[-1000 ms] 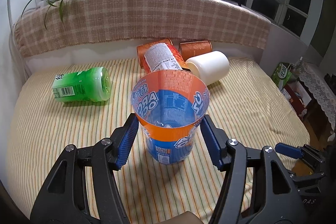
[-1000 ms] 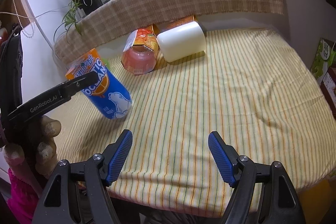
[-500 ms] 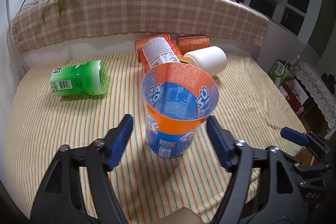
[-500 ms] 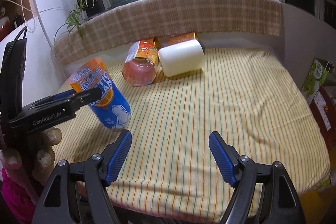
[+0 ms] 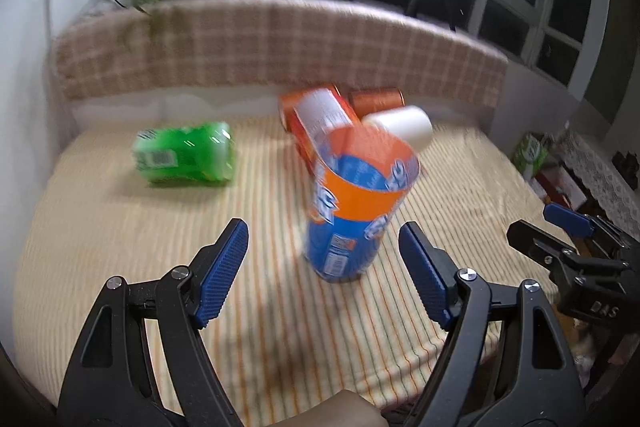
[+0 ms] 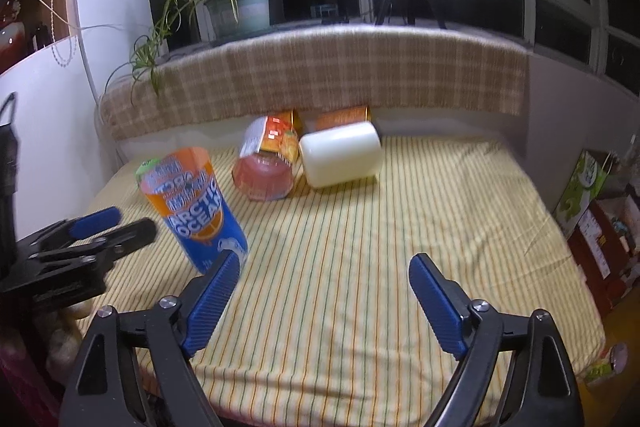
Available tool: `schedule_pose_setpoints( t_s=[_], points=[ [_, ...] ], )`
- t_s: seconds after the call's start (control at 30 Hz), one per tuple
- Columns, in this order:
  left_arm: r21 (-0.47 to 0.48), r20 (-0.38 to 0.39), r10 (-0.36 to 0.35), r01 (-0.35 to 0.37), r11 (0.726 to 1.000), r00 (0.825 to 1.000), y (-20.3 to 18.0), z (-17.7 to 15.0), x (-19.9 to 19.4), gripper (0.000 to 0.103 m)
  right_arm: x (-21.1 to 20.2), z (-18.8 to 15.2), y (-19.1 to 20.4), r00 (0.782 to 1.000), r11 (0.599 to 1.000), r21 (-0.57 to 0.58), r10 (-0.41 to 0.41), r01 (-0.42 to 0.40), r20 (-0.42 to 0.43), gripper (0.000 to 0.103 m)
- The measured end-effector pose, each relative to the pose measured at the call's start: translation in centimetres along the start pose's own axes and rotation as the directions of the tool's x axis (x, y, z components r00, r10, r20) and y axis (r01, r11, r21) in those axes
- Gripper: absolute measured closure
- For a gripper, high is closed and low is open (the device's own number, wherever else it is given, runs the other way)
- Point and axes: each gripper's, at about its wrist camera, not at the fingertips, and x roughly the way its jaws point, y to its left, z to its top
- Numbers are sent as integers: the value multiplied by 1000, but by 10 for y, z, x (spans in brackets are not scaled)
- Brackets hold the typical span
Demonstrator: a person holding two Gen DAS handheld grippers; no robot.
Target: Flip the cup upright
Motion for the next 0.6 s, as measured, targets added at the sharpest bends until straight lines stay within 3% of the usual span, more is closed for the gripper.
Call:
schedule_pose_setpoints(
  t_s=[0.07, 0.17, 0.33, 0.6],
  points=[
    [-8, 48, 23, -23, 1000, 999, 2, 0, -14, 23, -2, 3, 2, 1000, 1000, -3, -9, 9, 20, 11],
    [-13, 127, 71, -70, 997, 989, 2, 1, -34, 11, -5, 5, 5, 999, 1000, -5, -26, 26, 45, 10],
    [-7, 246, 141, -143, 990, 959, -1, 0, -64, 1, -10, 9, 6, 994, 998, -2, -57, 57, 93, 0],
    [-16, 275, 184, -187, 982, 944, 2, -2, -76, 1, -21, 14, 14, 977, 991, -20, -126, 132, 174, 0]
  ],
)
